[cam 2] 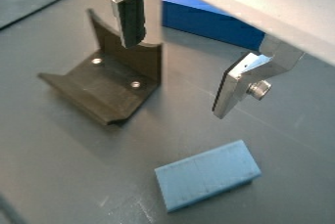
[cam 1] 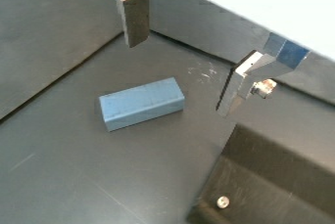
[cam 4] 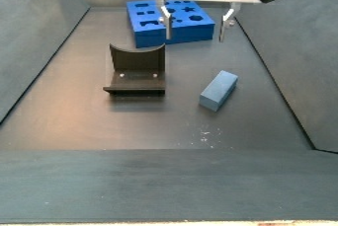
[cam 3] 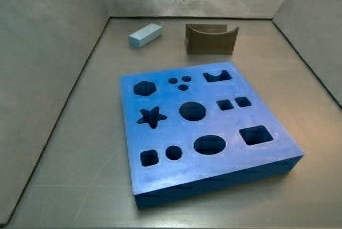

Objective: Pick up the rectangle object. Move up. Place the rectangle object on the fixture. Regrasp the rectangle object. Move to above the board. Insert the rectangle object.
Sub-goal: Pick up the rectangle object.

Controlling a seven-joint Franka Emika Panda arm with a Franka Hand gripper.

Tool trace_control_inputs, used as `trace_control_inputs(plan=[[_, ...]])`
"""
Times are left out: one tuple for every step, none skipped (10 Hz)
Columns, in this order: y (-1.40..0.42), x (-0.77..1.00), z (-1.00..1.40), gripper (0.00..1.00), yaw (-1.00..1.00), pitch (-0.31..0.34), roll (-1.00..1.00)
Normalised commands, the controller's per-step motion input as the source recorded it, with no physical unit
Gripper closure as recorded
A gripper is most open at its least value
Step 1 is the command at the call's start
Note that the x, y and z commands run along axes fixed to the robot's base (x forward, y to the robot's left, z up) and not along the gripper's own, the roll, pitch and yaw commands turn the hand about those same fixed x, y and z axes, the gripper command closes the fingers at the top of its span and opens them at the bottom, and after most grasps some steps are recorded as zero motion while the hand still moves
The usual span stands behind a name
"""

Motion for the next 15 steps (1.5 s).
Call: trace_control_inputs(plan=[[0.0,0.0,-0.51,0.0,-1.0,-0.369,-0.03],[0.11,-0.22,-0.33,0.0,-0.53,-0.44,0.0],[0.0,0.0,-0.05,0.0,0.0,0.0,0.0],[0.0,-0.14,-0.61,0.0,-0.06,-0.389,0.08],[0.0,-0.49,-0.63,0.0,-0.07,-0.649,0.15],[0.01,-0.1,-0.03,0.0,0.0,-0.183,-0.05],[0.0,0.0,-0.09,0.0,0.0,-0.029,0.0],[0.07,-0.41,-0.67,0.0,-0.03,-0.577,-0.17],[0.16,-0.54,-0.61,0.0,-0.02,-0.637,-0.16],[0.0,-0.17,-0.24,0.0,-0.02,-0.326,0.0],[0.0,0.0,0.0,0.0,0.0,0.02,0.0],[0.0,0.0,-0.06,0.0,0.0,0.0,0.0],[0.05,-0.05,-0.79,0.0,-0.01,-0.357,-0.19],[0.09,-0.08,-0.87,0.0,0.0,-0.311,-0.15],[0.0,0.0,0.0,0.0,0.0,0.0,-0.02]])
